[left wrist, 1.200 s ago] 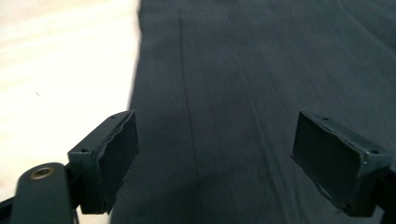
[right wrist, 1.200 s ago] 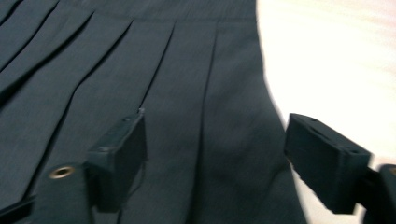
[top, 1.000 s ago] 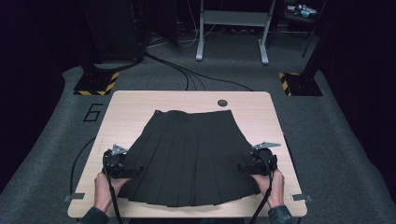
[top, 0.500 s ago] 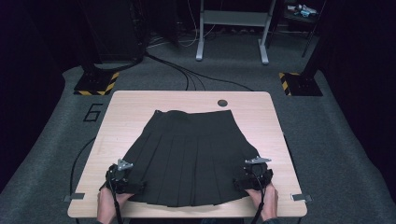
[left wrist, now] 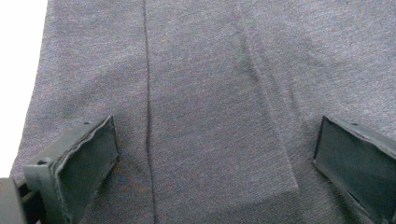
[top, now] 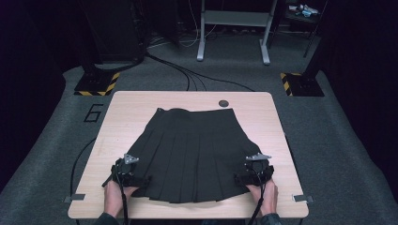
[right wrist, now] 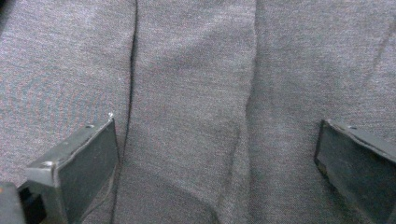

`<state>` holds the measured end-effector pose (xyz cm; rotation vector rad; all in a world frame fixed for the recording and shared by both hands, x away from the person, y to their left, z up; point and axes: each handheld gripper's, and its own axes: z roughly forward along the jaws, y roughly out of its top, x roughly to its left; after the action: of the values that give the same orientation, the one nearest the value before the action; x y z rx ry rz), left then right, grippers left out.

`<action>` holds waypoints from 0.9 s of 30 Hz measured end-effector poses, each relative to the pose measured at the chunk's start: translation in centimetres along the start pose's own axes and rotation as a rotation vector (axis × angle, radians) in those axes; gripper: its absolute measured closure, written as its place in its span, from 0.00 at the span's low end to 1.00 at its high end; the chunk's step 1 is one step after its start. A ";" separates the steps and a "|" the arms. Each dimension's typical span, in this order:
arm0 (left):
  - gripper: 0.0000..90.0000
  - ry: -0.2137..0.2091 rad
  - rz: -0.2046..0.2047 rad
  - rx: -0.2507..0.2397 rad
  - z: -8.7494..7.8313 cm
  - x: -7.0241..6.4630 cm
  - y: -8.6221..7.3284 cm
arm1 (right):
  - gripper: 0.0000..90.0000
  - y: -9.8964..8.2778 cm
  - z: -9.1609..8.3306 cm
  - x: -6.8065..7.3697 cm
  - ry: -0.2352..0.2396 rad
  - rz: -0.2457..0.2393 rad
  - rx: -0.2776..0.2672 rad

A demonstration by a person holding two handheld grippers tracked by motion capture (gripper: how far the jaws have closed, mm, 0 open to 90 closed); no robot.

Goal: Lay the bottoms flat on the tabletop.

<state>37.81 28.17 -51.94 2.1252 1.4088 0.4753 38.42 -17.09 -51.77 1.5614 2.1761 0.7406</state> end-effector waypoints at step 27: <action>0.00 0.007 0.000 -0.096 -2.7 1.9 3.0 | 0.00 3.5 -1.5 -3.2 0.030 0.053 -0.076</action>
<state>39.29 29.64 -47.98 2.0488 1.3625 0.5393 41.24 -19.52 -48.48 1.5845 2.1089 0.8583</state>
